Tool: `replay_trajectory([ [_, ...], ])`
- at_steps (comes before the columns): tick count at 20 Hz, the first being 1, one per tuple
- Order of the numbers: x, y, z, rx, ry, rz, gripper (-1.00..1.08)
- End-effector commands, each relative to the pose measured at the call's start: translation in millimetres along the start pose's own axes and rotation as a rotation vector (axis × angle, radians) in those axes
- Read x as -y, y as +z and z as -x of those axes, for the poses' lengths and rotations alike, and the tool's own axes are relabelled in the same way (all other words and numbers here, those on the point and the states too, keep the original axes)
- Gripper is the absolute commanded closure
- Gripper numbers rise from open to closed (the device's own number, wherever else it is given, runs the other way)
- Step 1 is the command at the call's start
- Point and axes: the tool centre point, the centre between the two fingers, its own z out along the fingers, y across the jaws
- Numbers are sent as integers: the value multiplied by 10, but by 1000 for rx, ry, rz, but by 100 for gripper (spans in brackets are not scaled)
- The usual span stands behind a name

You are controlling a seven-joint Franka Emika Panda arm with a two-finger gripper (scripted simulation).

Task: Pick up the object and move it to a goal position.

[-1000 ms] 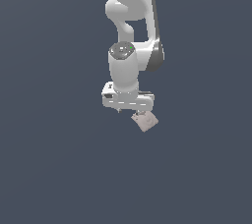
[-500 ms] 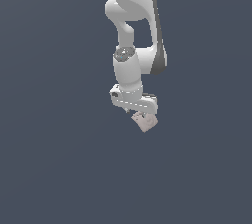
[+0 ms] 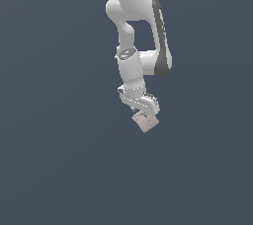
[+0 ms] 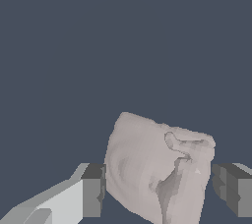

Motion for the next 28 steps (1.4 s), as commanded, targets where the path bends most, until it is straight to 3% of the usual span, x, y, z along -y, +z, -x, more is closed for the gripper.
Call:
replay_trajectory([
  [1,-26,22,64,-19,79,-23,-60],
  [14,-196,21,321,-104,406,-107,-60],
  [28,-251,21,373,-125,479,-122,-60],
])
